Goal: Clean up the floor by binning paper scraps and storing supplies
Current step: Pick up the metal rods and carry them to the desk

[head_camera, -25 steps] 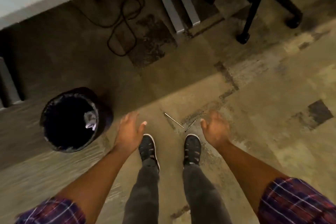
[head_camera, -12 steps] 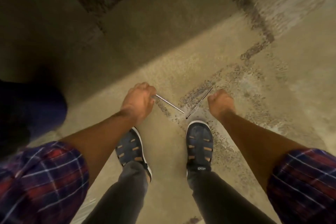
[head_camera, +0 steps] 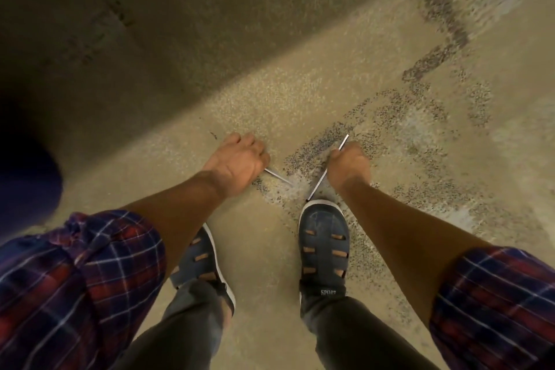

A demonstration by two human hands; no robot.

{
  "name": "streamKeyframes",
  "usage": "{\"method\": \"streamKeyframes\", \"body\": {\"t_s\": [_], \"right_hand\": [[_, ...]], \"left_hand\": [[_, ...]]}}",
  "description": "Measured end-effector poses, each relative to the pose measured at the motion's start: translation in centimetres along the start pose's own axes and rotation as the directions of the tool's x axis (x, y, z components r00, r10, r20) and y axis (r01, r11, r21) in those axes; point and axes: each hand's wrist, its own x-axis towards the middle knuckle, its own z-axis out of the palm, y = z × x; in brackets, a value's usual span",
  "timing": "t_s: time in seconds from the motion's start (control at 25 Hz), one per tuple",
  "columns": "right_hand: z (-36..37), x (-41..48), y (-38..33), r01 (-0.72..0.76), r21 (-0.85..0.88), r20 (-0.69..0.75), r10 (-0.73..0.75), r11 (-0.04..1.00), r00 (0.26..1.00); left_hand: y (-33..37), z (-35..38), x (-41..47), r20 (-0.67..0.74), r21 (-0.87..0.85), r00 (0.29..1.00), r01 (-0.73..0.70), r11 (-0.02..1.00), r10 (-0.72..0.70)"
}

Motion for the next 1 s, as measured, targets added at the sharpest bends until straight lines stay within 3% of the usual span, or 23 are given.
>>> {"method": "streamKeyframes", "body": {"t_s": [0.08, 0.12, 0.16, 0.2, 0.24, 0.28, 0.32, 0.56, 1.0], "right_hand": [[-0.7, -0.5, -0.3, 0.037, 0.046, -0.006, -0.037, 0.998, 0.999], [-1.2, -1.0, -0.8, 0.069, 0.065, -0.001, -0.069, 0.995, 0.998], [-1.8, -1.5, -1.3, 0.106, 0.094, 0.002, -0.106, 0.990, 0.994], [-2.6, -2.3, -2.0, 0.142, 0.133, 0.005, -0.144, 0.981, 0.990], [-3.3, -3.1, -2.8, 0.170, 0.177, 0.012, -0.175, 0.969, 0.985], [-4.1, -4.1, -3.7, 0.187, 0.228, 0.024, -0.198, 0.956, 0.980], [-5.1, -5.2, -4.9, 0.192, 0.279, 0.040, -0.212, 0.941, 0.977], [-12.0, -13.6, -12.8, 0.213, 0.491, 0.085, -0.290, 0.845, 0.953], [-29.6, -31.1, -20.5, 0.258, 0.640, 0.133, -0.435, 0.724, 0.891]], "left_hand": [[-0.2, -0.4, -0.1, 0.026, -0.169, 0.986, 0.168, 0.971, -0.166], [-0.1, -1.0, -0.3, 0.039, -0.353, 0.952, 0.299, 0.887, -0.305], [-0.1, -1.7, -0.6, 0.085, -0.591, 0.896, 0.398, 0.702, -0.436], [0.0, -2.9, -1.0, 0.184, -0.819, 0.823, 0.431, 0.378, -0.538], [0.2, -4.3, -1.5, 0.311, -0.924, 0.759, 0.383, 0.006, -0.572], [0.3, -5.5, -2.2, 0.404, -0.914, 0.714, 0.327, -0.239, -0.572], [0.2, -6.9, -2.9, 0.446, -0.893, 0.697, 0.304, -0.332, -0.561], [1.2, -16.7, -8.9, 0.435, -0.866, 0.726, 0.174, -0.469, -0.533], [2.4, -37.0, -23.3, 0.328, -0.845, 0.825, 0.037, -0.534, -0.461]]}}
